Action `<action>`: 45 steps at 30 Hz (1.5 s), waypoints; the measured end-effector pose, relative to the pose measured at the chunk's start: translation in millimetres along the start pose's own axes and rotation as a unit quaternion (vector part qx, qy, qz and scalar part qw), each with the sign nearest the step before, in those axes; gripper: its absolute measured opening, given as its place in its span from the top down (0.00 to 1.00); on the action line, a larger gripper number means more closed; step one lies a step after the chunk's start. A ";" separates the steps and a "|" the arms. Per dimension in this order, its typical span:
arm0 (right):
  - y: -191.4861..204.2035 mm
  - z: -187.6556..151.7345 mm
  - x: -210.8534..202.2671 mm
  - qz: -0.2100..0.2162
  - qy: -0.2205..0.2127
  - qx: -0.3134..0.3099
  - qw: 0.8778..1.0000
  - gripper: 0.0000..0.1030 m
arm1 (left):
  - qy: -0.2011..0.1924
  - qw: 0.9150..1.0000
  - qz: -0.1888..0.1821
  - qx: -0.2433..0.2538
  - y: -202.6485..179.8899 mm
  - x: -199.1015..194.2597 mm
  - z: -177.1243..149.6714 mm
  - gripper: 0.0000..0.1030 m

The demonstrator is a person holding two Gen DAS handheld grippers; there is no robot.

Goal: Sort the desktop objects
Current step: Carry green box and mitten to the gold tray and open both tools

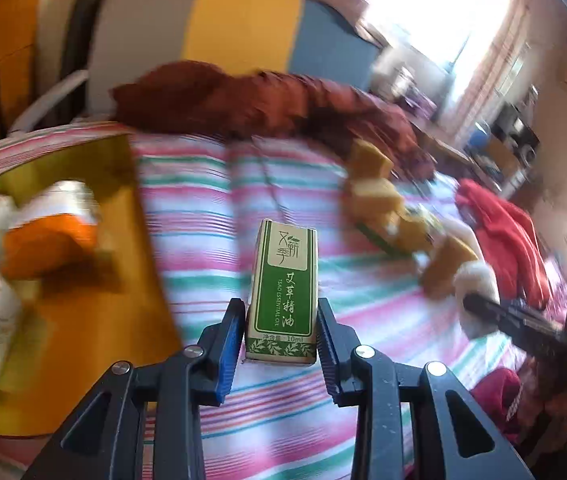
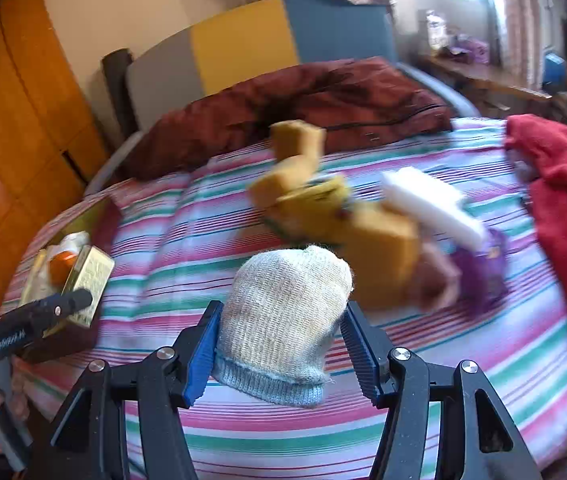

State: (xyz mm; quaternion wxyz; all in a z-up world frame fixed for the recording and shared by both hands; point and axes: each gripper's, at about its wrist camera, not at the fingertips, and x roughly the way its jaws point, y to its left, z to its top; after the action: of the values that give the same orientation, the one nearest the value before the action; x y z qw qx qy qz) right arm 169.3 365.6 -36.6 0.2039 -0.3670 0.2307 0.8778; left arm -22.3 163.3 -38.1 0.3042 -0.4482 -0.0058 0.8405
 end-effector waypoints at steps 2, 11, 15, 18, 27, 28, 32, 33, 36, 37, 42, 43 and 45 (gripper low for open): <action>19.2 0.7 5.7 0.021 0.008 -0.009 1.000 0.42 | -0.014 1.000 0.014 -0.020 22.7 -12.3 3.8 0.66; 139.6 23.5 30.8 0.111 0.025 -0.107 0.988 0.42 | -0.061 0.990 0.099 -0.081 122.5 -60.6 11.7 0.66; 193.9 40.5 45.8 0.137 0.026 -0.145 0.980 0.42 | -0.071 0.985 0.123 -0.102 159.8 -75.1 13.1 0.66; 224.6 54.9 60.9 0.151 0.028 -0.156 0.976 0.42 | -0.079 0.983 0.114 -0.117 176.8 -82.8 17.8 0.66; 291.1 109.2 116.3 0.161 0.040 -0.145 0.975 0.40 | -0.075 0.979 0.112 -0.155 199.8 -56.6 46.3 0.65; 296.5 114.2 124.8 0.167 0.048 -0.139 0.975 0.38 | -0.068 0.978 0.111 -0.164 203.7 -49.8 48.2 0.63; 305.1 120.6 142.1 0.151 0.052 -0.137 0.978 0.32 | -0.032 0.977 0.117 -0.176 211.6 -28.8 44.5 0.56; 304.5 120.1 143.1 0.150 0.051 -0.136 0.978 0.31 | -0.031 0.977 0.117 -0.176 211.6 -28.2 41.4 0.56; 293.2 112.3 142.6 0.143 0.054 -0.136 0.979 0.31 | -0.041 0.977 0.135 -0.160 206.1 -32.3 29.9 0.57; 290.2 109.7 142.3 0.141 0.055 -0.135 0.979 0.31 | -0.041 0.978 0.143 -0.147 203.5 -31.9 26.8 0.57; 265.9 85.4 139.5 0.131 0.071 -0.123 0.981 0.31 | -0.034 0.978 0.168 -0.119 199.3 -23.4 26.8 0.63; 262.3 81.9 138.5 0.129 0.072 -0.121 0.982 0.30 | -0.028 0.979 0.169 -0.111 197.8 -19.4 30.5 0.63; 253.2 73.9 134.3 0.126 0.075 -0.112 0.983 0.30 | -0.021 0.978 0.172 -0.112 199.8 -12.1 38.1 0.63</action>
State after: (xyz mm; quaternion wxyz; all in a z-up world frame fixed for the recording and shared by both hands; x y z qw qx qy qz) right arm -91.9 226.7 -25.0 0.0311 -0.4205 0.1903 0.8865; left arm -147.2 4.3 -62.7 0.1027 -0.4560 -0.0297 0.8836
